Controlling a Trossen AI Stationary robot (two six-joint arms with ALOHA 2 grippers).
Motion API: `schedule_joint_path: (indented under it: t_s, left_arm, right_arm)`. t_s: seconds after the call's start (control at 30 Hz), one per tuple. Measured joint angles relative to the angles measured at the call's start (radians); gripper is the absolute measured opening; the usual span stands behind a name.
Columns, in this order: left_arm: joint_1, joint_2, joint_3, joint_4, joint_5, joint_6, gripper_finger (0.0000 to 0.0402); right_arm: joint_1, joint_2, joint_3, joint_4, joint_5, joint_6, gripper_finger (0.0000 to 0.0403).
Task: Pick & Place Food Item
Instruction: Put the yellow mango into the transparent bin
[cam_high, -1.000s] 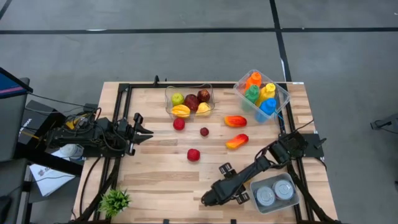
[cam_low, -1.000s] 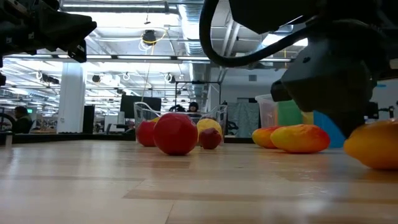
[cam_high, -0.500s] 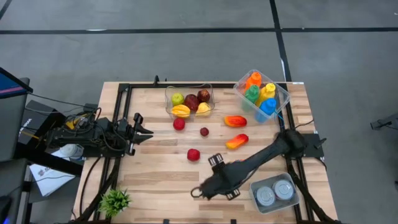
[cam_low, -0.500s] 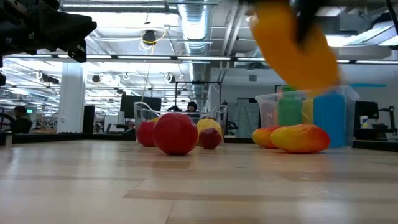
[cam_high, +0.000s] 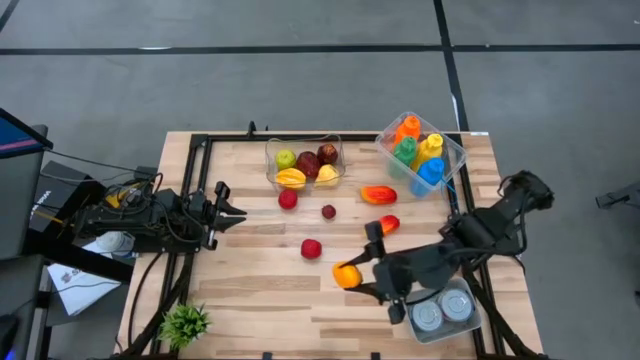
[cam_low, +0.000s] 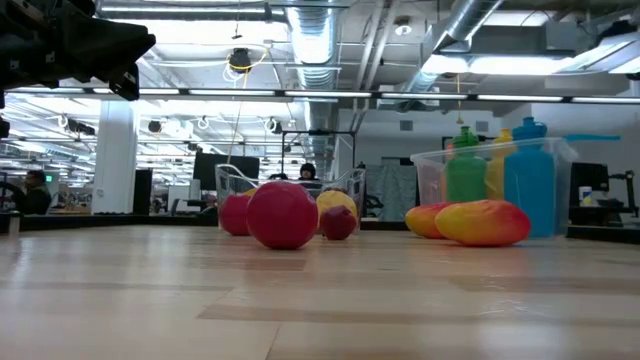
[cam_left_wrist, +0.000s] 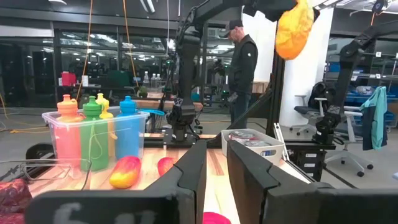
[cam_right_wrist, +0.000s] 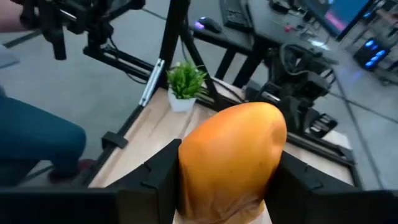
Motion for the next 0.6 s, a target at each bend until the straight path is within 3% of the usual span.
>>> schedule_joint_path:
  t_s: [0.37,0.6]
  left_arm:
    - [0.000,0.000,0.000,0.001,0.000,0.000,0.0053]
    - [0.000,0.000,0.000,0.001,0.000,0.000,0.0053]
  right_arm:
    - [-0.021,-0.013,-0.143,0.056,0.039,-0.014,0.0177]
    - [-0.169,-0.012,-0.298,0.197,0.087,-0.096,0.0176]
